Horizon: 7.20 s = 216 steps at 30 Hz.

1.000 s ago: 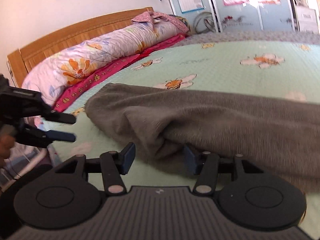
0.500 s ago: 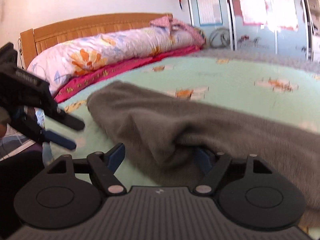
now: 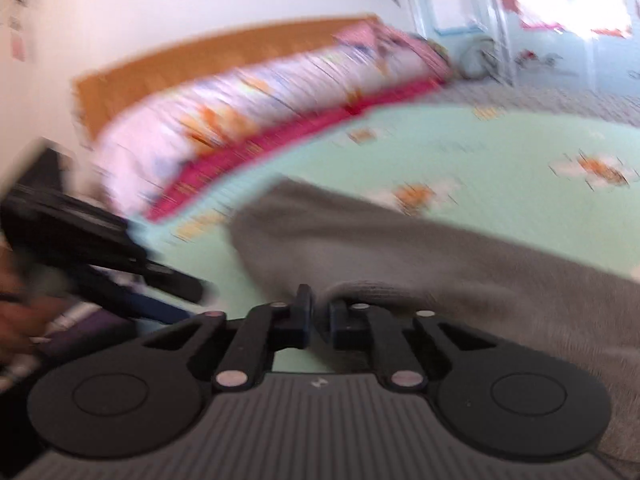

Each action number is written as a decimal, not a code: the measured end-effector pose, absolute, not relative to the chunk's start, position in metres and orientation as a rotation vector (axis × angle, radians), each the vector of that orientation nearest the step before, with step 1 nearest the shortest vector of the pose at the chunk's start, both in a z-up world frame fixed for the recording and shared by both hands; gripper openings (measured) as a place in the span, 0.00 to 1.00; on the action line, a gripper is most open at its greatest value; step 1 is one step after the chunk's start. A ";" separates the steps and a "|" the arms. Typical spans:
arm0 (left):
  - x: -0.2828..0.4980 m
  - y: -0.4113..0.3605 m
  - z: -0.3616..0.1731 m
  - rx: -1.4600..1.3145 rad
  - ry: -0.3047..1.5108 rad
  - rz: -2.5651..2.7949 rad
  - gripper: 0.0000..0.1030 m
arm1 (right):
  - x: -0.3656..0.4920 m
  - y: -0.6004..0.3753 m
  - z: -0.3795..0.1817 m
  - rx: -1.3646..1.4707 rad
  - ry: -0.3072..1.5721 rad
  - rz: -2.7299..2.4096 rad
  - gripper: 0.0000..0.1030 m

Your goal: Fold clothes

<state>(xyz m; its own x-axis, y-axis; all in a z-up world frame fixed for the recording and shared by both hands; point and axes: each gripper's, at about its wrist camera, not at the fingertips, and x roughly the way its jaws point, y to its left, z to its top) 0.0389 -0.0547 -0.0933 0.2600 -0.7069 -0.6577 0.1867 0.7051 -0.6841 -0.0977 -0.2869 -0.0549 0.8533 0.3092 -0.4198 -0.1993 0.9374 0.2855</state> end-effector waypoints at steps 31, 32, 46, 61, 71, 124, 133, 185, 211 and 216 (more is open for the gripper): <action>0.043 -0.048 -0.089 -0.533 1.139 -0.616 0.56 | -0.090 -0.290 -0.115 0.460 0.534 0.114 0.59; 0.042 -0.047 -0.089 -0.531 1.142 -0.616 0.56 | -0.086 -0.290 -0.116 0.455 0.538 0.104 0.59; 0.046 -0.042 -0.082 -0.540 1.121 -0.612 0.56 | -0.076 -0.296 -0.109 0.490 0.555 0.172 0.11; 0.094 -0.024 -0.087 -0.559 1.051 -0.441 0.57 | -0.101 -0.289 -0.116 0.537 0.603 0.141 0.13; 0.121 -0.022 -0.112 -0.616 1.125 -0.376 0.53 | -0.114 -0.289 -0.113 0.451 0.609 0.137 0.21; 0.152 -0.089 -0.097 -0.374 1.049 -0.609 0.53 | -0.220 -0.407 -0.139 1.258 0.302 -0.365 0.05; 0.146 -0.090 -0.087 -0.372 1.042 -0.610 0.53 | -0.223 -0.410 -0.153 1.294 0.342 -0.389 0.28; 0.127 -0.133 -0.078 -0.267 1.063 -0.608 0.56 | -0.382 -0.590 -0.166 1.233 -0.081 -0.945 0.38; 0.110 -0.159 -0.072 -0.191 1.072 -0.605 0.56 | -0.406 -0.611 -0.180 1.339 -0.112 -0.864 0.46; 0.105 -0.160 -0.069 -0.174 1.072 -0.600 0.56 | -0.407 -0.638 -0.208 1.631 -0.385 -0.730 0.49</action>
